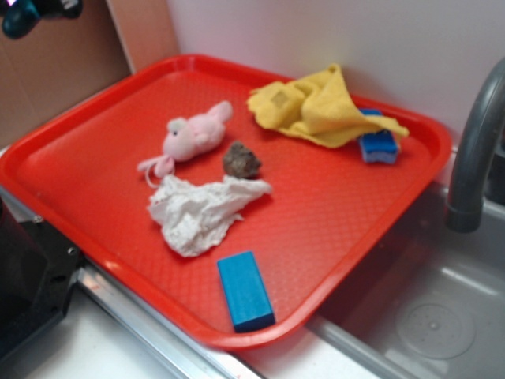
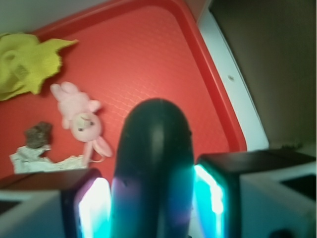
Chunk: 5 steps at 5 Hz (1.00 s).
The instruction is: Grab the plastic pickle.
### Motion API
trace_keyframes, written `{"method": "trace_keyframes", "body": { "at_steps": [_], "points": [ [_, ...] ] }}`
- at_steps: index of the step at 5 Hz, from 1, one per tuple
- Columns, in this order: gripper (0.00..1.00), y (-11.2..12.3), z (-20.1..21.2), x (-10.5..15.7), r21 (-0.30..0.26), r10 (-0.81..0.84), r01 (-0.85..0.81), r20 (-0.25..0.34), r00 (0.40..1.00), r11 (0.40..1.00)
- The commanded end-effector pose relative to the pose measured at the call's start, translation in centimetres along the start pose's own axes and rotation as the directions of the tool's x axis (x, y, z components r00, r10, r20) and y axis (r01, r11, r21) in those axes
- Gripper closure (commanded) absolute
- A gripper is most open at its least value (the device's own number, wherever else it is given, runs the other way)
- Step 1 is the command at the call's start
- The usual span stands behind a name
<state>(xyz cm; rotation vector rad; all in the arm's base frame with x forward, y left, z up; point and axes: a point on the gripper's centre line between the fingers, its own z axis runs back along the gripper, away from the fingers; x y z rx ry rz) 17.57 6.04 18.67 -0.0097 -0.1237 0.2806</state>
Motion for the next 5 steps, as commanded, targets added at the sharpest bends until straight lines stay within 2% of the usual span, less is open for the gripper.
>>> {"method": "trace_keyframes", "body": {
  "at_steps": [1, 2, 3, 5],
  "points": [
    [1.0, -2.0, 2.1, -0.8, -0.067, -0.176, 0.175, -0.001, 0.984, 0.982],
    [1.0, -3.8, 3.7, -1.4, -0.093, -0.267, 0.271, 0.052, 0.962, 0.958],
    [1.0, -4.9, 3.4, -1.6, -0.072, -0.293, 0.295, 0.044, 0.955, 0.953],
    [1.0, -3.8, 2.4, -1.4, -0.078, -0.218, 0.221, 0.038, 0.975, 0.972]
  ]
}}
